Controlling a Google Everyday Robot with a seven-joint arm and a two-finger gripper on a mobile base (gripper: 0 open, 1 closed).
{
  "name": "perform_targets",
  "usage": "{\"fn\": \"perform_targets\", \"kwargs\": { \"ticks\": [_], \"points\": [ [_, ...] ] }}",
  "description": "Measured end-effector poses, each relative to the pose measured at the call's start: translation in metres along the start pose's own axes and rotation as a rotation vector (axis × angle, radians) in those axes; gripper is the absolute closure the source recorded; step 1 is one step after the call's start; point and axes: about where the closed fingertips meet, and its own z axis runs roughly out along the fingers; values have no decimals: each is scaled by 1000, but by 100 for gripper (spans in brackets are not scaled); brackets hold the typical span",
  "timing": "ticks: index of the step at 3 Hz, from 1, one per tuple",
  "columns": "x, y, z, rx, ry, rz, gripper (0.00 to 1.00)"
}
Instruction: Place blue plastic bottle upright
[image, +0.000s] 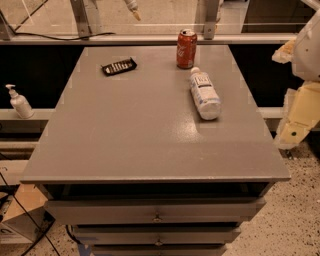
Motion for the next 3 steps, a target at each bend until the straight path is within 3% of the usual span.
{"fn": "perform_targets", "kwargs": {
  "ticks": [1, 3],
  "points": [
    [0, 0, -1, 3, -2, 1, 0],
    [-14, -35, 17, -32, -67, 139, 0]
  ]
}}
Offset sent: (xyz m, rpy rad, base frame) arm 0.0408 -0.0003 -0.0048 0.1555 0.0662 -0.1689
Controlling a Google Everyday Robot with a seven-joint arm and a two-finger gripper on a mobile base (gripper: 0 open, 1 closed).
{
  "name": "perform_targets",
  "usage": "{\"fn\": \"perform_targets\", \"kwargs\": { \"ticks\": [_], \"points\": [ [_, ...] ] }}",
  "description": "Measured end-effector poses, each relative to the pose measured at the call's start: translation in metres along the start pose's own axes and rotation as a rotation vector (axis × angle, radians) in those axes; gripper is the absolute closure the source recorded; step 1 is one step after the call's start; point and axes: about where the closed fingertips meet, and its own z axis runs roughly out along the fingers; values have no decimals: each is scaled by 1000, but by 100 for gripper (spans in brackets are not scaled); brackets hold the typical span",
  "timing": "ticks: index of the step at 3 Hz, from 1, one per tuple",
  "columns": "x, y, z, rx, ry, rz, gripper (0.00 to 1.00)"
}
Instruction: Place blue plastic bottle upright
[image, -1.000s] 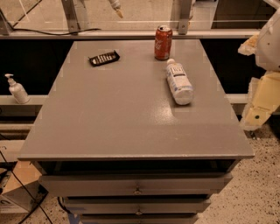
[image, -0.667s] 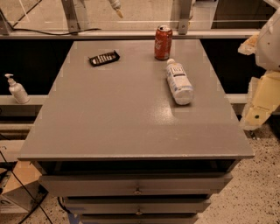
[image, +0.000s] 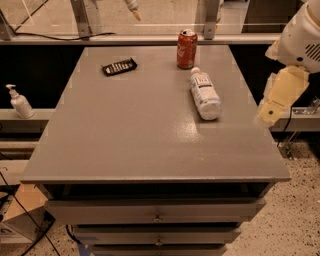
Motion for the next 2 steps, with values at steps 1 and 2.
{"fn": "perform_targets", "kwargs": {
  "ticks": [1, 2],
  "points": [
    [-1, -2, 1, 1, -2, 6, 0],
    [-2, -8, 9, -14, -14, 54, 0]
  ]
}}
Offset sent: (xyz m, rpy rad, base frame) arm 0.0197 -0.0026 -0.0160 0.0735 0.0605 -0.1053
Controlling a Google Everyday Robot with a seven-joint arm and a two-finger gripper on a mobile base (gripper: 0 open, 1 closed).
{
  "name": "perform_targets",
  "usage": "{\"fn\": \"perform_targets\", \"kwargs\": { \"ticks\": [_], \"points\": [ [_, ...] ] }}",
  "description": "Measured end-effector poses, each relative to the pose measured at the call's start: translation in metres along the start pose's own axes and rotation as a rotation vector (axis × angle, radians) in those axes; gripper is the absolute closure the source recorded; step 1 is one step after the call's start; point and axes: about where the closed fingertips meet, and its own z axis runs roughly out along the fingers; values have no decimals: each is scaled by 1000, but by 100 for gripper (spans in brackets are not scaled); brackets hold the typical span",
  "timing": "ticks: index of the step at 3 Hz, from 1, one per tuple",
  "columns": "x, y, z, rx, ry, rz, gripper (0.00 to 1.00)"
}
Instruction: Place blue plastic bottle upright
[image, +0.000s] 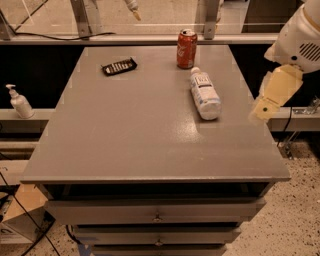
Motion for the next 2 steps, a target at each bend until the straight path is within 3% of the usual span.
{"fn": "perform_targets", "kwargs": {
  "ticks": [2],
  "points": [
    [-40, -23, 37, -34, -9, 49, 0]
  ]
}}
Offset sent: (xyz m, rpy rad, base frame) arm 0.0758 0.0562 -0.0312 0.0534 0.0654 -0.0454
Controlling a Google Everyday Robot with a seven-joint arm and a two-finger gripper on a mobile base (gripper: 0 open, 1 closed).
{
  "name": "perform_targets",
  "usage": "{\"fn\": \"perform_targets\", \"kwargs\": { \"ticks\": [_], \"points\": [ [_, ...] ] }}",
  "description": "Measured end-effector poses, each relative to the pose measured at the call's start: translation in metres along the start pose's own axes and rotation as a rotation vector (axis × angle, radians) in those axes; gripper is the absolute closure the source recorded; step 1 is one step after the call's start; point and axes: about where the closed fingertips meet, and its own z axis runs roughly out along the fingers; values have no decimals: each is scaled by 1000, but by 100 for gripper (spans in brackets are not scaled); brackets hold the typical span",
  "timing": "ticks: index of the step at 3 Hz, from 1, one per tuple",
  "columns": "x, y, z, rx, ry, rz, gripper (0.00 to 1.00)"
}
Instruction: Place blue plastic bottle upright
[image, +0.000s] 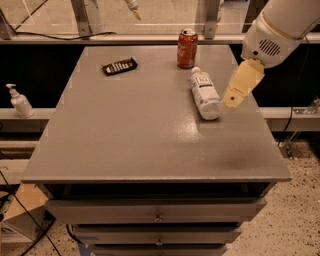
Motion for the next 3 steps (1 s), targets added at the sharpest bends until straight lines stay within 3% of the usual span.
{"fn": "perform_targets", "kwargs": {
  "ticks": [1, 3],
  "points": [
    [-25, -13, 20, 4, -11, 11, 0],
    [-44, -51, 58, -3, -49, 117, 0]
  ]
}}
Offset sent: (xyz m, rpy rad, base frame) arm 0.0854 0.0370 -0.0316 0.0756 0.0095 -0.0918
